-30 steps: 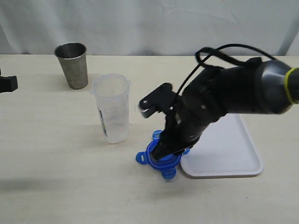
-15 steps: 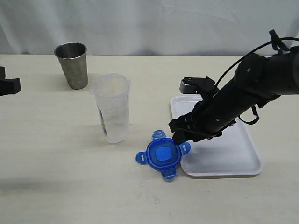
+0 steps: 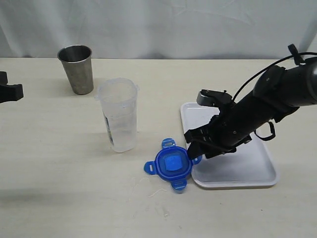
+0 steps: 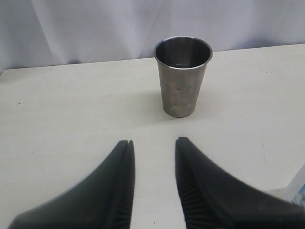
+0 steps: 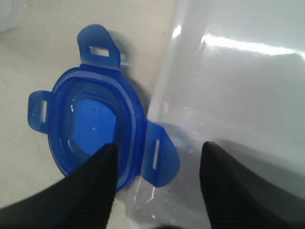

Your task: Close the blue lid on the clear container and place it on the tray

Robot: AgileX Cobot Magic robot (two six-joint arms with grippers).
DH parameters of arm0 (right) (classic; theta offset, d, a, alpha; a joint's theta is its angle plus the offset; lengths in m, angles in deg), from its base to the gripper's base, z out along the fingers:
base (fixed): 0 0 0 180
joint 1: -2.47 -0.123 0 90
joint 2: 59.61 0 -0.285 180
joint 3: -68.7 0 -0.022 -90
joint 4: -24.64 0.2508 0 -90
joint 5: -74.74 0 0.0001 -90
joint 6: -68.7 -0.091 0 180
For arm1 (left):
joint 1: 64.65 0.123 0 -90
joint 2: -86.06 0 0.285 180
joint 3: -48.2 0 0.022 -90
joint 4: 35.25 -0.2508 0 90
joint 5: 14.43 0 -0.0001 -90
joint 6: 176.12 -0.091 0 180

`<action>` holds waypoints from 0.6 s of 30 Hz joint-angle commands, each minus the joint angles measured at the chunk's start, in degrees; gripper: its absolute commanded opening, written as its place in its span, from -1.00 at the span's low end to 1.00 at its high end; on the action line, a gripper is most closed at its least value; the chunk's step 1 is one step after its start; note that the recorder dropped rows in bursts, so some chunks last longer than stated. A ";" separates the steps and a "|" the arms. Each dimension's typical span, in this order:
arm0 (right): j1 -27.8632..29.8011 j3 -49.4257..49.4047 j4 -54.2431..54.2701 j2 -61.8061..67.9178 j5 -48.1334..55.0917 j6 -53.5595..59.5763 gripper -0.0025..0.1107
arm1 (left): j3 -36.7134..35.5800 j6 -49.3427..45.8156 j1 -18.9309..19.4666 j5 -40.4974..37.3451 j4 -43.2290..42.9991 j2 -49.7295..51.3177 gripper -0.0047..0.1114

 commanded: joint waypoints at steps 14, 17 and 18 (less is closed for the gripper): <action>0.20 -0.31 2.98 0.42 2.57 5.42 -0.49 | -0.31 0.21 0.14 -0.23 -0.16 -0.04 -0.41; 0.20 -0.31 2.98 0.52 2.57 5.31 -0.31 | -0.31 0.21 0.14 -0.23 -0.16 -0.04 -0.41; 0.20 -0.31 2.98 0.73 3.05 5.06 -0.25 | -0.31 0.21 0.14 -0.23 -0.16 -0.04 -0.41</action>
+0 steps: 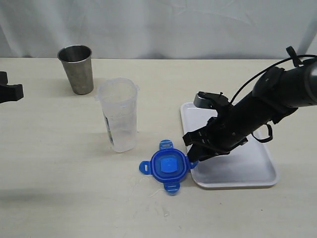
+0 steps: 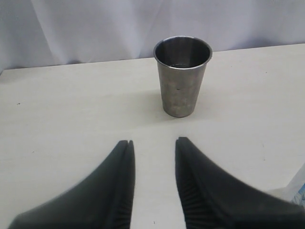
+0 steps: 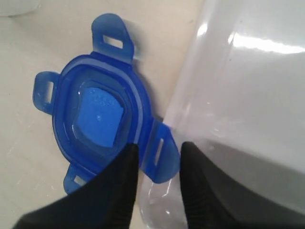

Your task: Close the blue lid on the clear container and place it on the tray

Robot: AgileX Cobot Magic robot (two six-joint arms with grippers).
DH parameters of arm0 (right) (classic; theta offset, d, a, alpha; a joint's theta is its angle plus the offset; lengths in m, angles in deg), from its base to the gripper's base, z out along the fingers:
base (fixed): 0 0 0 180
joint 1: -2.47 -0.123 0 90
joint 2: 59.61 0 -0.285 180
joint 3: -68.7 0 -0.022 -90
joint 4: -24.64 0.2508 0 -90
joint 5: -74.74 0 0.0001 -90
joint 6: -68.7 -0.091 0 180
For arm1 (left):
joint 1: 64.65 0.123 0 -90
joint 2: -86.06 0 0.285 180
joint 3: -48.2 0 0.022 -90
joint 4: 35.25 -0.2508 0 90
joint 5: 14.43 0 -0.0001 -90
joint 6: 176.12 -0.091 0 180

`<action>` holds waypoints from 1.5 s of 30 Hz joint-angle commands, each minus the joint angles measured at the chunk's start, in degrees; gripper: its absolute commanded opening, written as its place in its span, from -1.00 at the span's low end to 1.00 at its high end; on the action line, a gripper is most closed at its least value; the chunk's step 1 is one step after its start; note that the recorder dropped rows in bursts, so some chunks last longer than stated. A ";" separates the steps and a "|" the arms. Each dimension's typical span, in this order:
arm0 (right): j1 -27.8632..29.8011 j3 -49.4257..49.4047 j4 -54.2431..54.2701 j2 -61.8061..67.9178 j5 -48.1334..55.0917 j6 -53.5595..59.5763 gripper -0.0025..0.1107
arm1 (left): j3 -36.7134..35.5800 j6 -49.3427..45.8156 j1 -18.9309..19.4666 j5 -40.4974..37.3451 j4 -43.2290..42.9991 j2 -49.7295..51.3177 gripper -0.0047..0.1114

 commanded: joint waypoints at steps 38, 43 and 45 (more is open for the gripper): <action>0.20 -0.31 3.64 -14.65 -3.08 5.63 -0.89 | -0.31 0.21 0.14 -0.18 -0.16 -0.04 -0.41; 0.20 2.89 -2.09 -22.46 -4.76 -0.29 -0.89 | -0.31 0.21 0.14 -0.18 -0.16 -0.04 -0.41; 0.20 4.27 -2.09 -23.88 -4.76 -0.29 -0.89 | -0.31 0.21 0.14 -0.18 -0.16 -0.04 -0.41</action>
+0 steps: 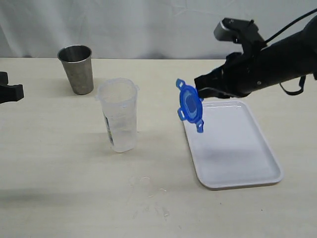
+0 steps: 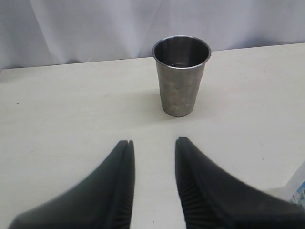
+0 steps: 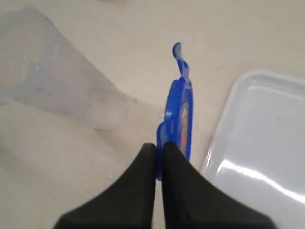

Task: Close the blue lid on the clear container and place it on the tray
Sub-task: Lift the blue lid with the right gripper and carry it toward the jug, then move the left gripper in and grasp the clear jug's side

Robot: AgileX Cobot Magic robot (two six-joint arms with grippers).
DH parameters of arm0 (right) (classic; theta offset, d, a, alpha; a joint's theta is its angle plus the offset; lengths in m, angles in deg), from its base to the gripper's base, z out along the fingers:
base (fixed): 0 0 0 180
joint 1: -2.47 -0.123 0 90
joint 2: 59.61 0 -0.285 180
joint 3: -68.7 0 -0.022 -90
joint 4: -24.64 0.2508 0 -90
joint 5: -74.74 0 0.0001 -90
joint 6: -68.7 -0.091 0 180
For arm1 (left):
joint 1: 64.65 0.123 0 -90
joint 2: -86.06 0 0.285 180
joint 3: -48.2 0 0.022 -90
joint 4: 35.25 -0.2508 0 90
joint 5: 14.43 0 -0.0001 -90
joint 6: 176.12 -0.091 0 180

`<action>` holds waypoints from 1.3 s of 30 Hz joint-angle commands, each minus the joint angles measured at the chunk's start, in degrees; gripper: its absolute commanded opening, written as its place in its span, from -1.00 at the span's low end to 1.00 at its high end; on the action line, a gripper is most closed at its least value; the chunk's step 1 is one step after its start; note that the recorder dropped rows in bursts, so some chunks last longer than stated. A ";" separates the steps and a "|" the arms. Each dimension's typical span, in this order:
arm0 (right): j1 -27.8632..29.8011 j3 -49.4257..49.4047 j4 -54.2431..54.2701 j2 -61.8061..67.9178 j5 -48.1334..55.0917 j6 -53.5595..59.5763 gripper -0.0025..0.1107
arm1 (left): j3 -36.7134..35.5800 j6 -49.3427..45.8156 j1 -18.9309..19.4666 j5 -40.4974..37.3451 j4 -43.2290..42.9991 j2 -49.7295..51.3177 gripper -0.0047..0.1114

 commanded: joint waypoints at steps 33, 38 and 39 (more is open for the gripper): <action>-27.12 30.22 -58.65 8.34 11.68 -45.72 -0.89 | -0.31 -0.03 0.14 0.05 -0.26 -0.04 -0.41; -27.12 30.53 -58.41 8.46 13.38 -46.05 -0.89 | -0.31 -0.03 0.14 0.05 -0.26 -0.04 -0.41; -27.12 30.53 -57.97 8.46 13.84 -46.05 -0.89 | -0.31 -0.03 0.14 0.05 -0.26 -0.04 -0.41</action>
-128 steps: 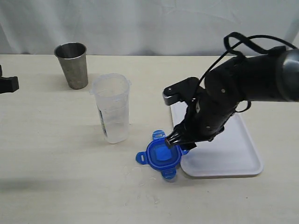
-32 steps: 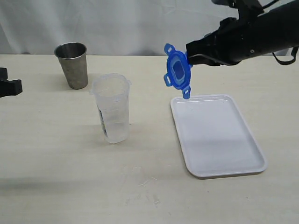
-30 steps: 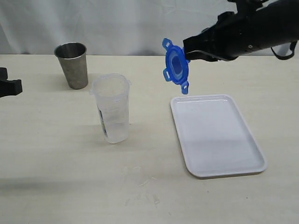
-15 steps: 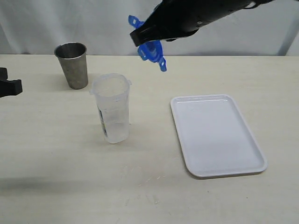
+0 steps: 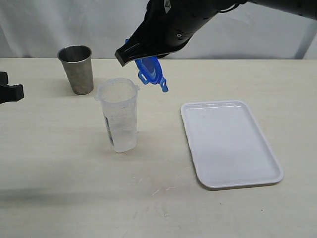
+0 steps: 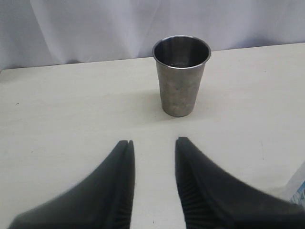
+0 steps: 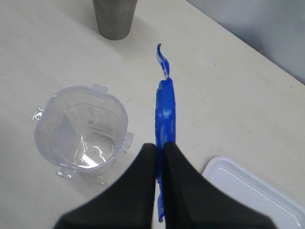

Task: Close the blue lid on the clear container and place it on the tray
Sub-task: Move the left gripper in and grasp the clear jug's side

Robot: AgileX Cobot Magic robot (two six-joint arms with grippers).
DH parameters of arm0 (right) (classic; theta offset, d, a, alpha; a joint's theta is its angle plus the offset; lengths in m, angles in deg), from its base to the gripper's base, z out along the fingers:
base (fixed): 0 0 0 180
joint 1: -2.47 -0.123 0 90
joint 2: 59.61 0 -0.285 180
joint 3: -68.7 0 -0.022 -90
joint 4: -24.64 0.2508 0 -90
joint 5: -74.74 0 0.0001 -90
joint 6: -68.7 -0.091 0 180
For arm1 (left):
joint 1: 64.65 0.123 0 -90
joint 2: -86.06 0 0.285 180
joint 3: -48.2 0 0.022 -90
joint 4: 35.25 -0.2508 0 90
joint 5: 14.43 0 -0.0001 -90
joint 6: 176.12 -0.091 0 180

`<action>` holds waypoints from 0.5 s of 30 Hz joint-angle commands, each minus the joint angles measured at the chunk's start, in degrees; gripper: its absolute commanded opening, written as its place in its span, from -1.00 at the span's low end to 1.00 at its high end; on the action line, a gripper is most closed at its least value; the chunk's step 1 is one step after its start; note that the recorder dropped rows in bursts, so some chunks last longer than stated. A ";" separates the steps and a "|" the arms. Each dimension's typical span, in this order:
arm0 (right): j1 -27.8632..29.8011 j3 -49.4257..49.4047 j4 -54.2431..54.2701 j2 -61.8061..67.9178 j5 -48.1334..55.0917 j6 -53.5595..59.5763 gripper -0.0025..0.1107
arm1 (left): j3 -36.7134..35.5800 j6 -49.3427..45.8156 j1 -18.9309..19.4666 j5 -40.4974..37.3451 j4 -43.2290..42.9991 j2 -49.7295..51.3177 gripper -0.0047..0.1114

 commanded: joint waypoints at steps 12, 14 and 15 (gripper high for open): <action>-3.21 4.76 0.23 -0.01 6.23 -0.71 -0.89 | -0.31 0.25 0.14 -2.45 -1.70 3.22 -0.77; -3.20 6.09 -0.03 0.09 8.25 -0.81 -0.89 | -0.31 0.38 0.14 -2.56 -2.57 4.35 -0.92; -3.20 6.56 -0.37 0.09 9.05 -0.81 -0.89 | -0.03 0.38 0.04 -2.68 -2.74 4.98 -0.92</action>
